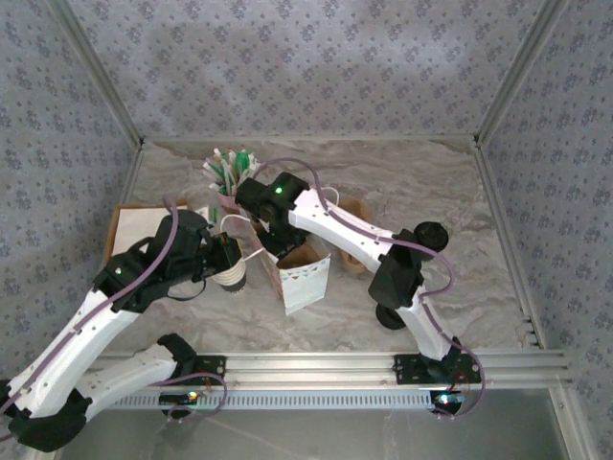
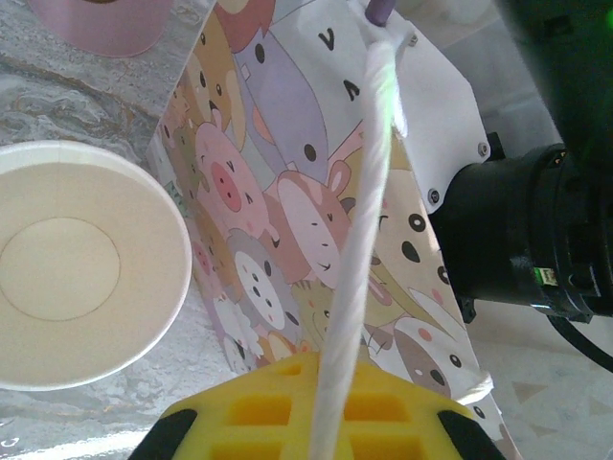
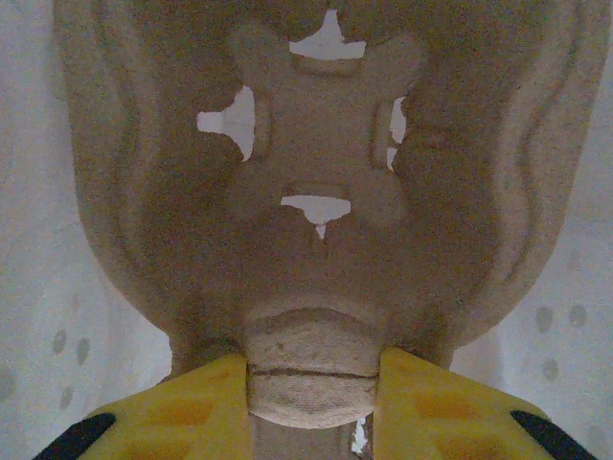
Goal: Pack the takeout coffee
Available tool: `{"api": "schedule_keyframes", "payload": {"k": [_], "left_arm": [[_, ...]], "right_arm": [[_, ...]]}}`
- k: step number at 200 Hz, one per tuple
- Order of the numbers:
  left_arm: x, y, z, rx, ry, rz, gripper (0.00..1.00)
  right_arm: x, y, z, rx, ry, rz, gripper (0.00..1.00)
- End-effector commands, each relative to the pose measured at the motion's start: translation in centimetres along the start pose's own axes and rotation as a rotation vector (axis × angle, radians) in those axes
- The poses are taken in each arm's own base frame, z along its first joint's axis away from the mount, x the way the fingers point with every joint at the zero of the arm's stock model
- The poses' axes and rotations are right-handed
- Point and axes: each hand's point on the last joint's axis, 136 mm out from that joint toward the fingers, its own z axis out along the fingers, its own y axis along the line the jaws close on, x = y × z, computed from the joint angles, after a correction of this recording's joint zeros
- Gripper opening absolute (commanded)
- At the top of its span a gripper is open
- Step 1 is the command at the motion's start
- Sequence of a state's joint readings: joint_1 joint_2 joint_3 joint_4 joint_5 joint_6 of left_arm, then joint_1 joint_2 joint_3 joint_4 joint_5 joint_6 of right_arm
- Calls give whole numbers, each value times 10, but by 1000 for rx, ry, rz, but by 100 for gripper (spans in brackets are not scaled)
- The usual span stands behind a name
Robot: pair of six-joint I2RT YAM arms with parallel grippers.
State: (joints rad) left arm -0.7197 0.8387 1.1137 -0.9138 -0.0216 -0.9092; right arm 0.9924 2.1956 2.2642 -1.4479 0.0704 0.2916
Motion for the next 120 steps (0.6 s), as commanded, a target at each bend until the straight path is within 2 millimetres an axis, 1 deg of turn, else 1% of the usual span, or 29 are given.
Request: {"api": "schedule_keyframes", "payload": {"k": [1, 66, 120], "left_arm": [[-3, -2, -2, 20, -12, -4, 2], [-2, -2, -2, 18, -11, -7, 2], [-2, -2, -3, 21, -14, -10, 2]], "right_arm": [[4, 1, 9, -5, 31, 24, 33], [8, -2, 17, 2, 42, 33, 33], [9, 0, 24, -8, 37, 44, 33]]}}
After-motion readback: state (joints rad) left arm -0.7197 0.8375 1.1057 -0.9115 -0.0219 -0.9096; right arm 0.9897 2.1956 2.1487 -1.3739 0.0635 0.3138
